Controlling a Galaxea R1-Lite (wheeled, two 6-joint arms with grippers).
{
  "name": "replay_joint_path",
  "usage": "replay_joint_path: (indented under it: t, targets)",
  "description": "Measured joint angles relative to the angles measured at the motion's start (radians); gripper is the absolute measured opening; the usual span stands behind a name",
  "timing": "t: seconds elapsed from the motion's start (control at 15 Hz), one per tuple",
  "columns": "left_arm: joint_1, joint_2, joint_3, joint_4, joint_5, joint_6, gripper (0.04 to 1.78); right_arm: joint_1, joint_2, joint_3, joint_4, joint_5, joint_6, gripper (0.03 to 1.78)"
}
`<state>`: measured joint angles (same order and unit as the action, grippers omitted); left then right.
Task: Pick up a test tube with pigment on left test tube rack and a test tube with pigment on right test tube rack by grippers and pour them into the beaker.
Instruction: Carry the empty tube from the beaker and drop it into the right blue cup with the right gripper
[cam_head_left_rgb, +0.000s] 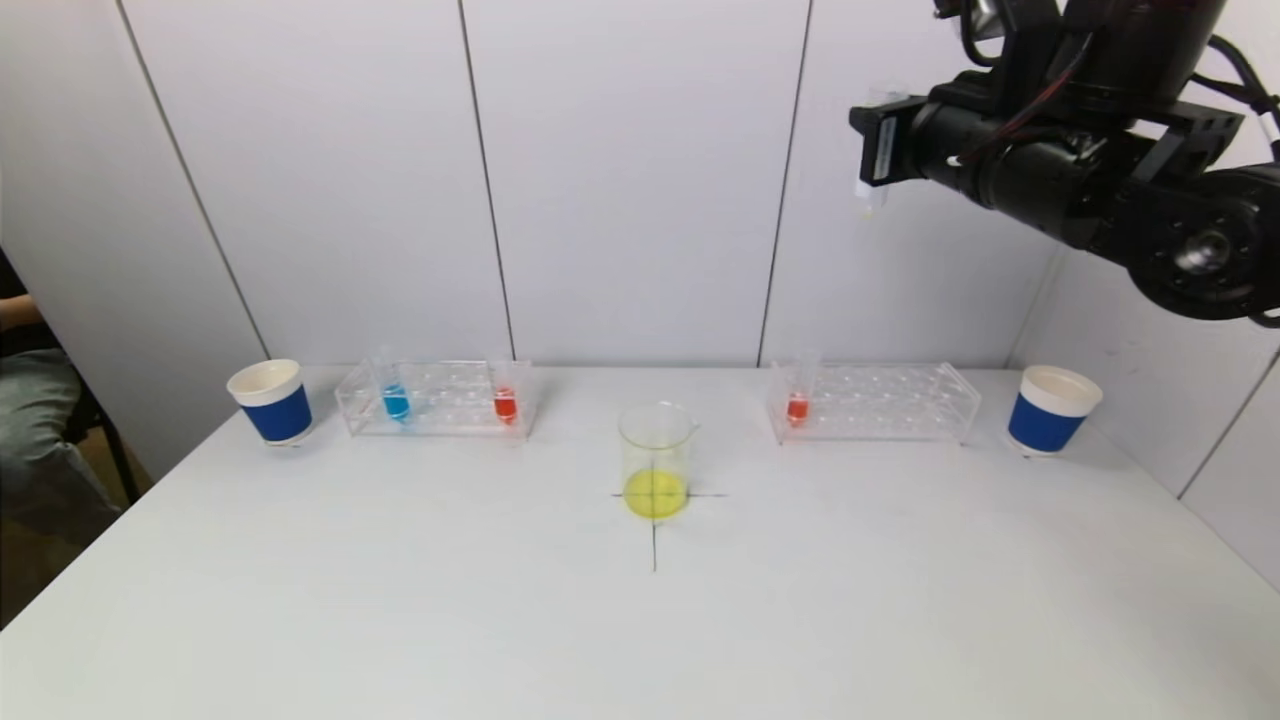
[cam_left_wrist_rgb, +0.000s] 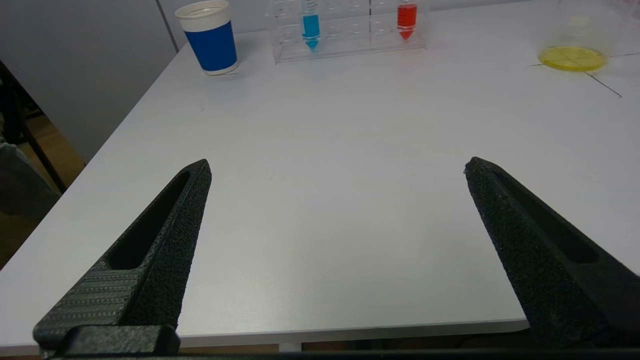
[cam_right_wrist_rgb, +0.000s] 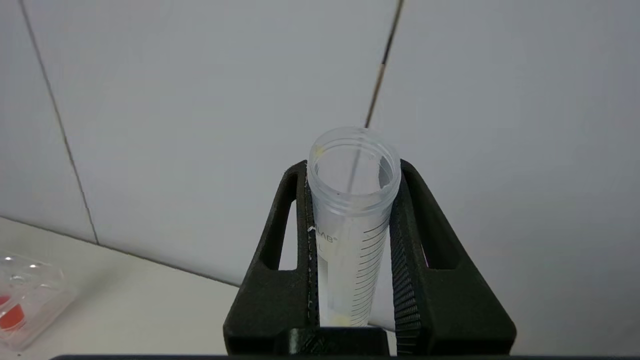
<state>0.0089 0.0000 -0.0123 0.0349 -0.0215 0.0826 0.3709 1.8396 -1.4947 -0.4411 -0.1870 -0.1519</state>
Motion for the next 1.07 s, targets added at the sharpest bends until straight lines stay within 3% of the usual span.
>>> replay_joint_path:
  t: [0.33, 0.8, 1.07]
  targets:
    - [0.0, 0.0, 0.0, 0.0, 0.0, 0.0, 1.77, -0.156, -0.04, -0.001, 0.073, -0.027, 0.126, 0.47]
    - [0.0, 0.0, 0.0, 0.0, 0.0, 0.0, 1.77, -0.403, -0.047, 0.069, 0.059, -0.014, 0.145, 0.47]
    - [0.0, 0.0, 0.0, 0.0, 0.0, 0.0, 1.77, -0.509, -0.032, 0.097, 0.055, 0.035, 0.186, 0.47]
